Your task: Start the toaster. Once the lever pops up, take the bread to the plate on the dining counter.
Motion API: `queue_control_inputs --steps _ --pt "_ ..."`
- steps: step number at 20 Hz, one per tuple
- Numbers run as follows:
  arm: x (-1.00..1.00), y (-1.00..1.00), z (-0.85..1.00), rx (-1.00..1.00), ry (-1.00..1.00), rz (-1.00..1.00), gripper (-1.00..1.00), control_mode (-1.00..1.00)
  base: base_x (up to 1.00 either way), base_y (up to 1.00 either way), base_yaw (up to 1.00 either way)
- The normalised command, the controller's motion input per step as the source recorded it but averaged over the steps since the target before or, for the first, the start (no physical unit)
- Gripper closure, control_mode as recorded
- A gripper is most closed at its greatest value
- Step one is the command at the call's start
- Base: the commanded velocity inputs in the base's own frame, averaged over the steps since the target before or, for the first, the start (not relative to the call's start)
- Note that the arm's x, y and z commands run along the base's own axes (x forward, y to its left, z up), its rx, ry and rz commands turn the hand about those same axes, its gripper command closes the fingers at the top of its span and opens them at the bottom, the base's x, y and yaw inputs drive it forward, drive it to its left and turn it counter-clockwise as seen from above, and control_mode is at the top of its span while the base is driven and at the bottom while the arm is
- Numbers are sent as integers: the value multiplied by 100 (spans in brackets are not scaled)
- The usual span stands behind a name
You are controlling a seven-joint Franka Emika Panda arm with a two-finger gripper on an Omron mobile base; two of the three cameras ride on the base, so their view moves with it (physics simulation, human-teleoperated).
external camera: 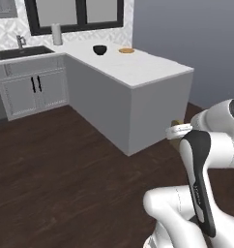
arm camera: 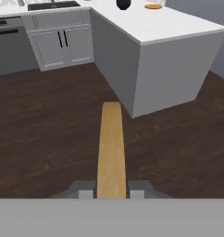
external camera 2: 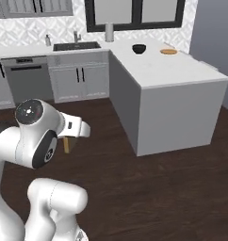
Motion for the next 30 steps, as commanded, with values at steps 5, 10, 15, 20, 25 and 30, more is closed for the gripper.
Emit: queue_control_inputs --steps 5,10,15,20,25,30 --pt "0 0 0 0 0 0 100 100 100 -81 3" --pt "0 0 0 0 0 0 100 100 100 -100 12" --pt "0 0 0 0 0 0 100 100 97 -100 25" --pt "0 0 0 0 0 0 100 100 98 -100 36" --pt "0 0 0 0 0 0 100 100 96 -100 37" --pt "0 0 0 0 0 0 100 100 28 -100 36"
